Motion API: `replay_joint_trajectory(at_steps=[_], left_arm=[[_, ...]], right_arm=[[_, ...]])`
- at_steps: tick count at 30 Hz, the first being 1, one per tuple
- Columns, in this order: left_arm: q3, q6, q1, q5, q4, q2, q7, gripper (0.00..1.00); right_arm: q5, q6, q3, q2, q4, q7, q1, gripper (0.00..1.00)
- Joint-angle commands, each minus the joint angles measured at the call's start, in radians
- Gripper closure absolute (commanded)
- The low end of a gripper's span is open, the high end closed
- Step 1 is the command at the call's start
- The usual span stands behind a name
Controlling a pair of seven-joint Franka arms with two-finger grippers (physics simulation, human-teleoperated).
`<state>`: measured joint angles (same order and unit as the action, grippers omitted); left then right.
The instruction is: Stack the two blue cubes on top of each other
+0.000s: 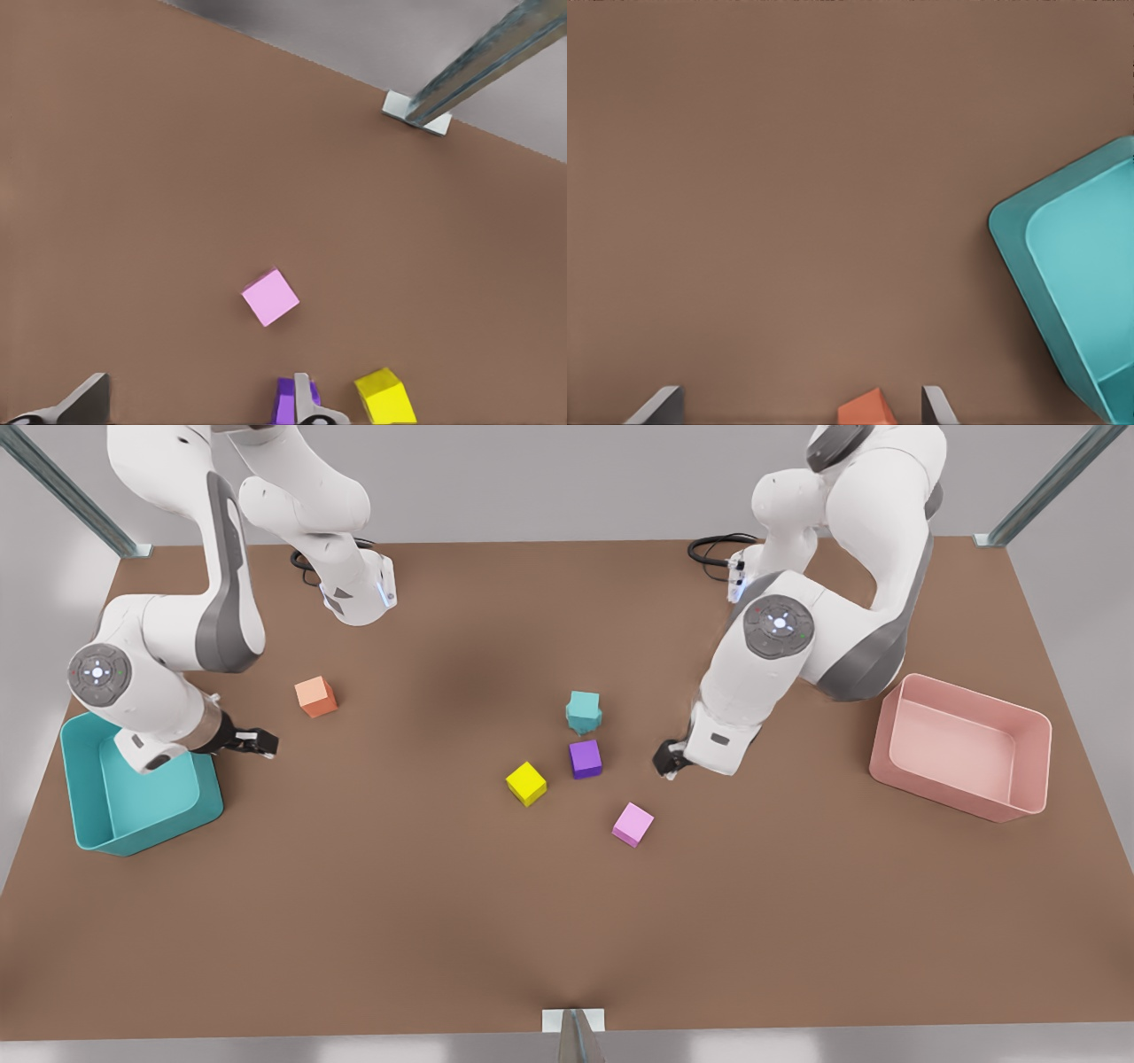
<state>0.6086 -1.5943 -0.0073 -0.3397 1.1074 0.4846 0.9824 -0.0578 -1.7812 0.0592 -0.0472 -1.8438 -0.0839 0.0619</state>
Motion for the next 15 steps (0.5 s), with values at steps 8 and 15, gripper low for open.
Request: replay_joint_trajectory(at_steps=[8, 15], left_arm=[[-0.656, 0.274, -0.158, 0.472, 0.215, -0.273, -0.981, 0.00], [-0.647, 0.290, -0.174, 0.465, 0.209, -0.274, -0.935, 0.00]], right_arm=[[0.001, 0.023, -0.001, -0.010, 0.011, 0.021, 0.001, 0.00], [0.001, 0.057, 0.001, -0.031, 0.011, 0.013, -0.002, 0.00]])
